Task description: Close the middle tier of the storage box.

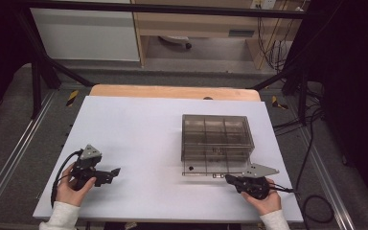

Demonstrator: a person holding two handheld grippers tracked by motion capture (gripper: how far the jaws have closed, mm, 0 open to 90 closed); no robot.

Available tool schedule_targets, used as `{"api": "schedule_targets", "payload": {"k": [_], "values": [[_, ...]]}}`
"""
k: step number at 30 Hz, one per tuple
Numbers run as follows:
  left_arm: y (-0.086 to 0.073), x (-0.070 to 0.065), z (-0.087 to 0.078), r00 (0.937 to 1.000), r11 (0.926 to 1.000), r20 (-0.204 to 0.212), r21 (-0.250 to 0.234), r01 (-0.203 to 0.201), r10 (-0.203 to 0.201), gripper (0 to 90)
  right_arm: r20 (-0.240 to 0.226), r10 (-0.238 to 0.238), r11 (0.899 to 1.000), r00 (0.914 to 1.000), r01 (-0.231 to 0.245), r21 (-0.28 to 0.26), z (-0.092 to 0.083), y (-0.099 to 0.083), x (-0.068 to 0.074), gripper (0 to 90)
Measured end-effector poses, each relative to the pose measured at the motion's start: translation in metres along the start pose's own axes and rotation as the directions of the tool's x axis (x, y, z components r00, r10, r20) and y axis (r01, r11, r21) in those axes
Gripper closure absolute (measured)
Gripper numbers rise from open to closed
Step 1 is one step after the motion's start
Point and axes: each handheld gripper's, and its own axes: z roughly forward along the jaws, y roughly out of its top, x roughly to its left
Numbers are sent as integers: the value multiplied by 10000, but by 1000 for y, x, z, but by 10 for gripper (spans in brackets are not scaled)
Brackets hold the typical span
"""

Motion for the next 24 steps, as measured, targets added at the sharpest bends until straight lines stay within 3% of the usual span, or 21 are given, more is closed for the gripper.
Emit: {"api": "schedule_targets", "payload": {"k": [24], "values": [[0, 0, 1, 10000, 10000, -46, 48, -78, 78, 102, 234, -44, 9998, 9997, 48, -168, 4, 1, -2, 900]]}}
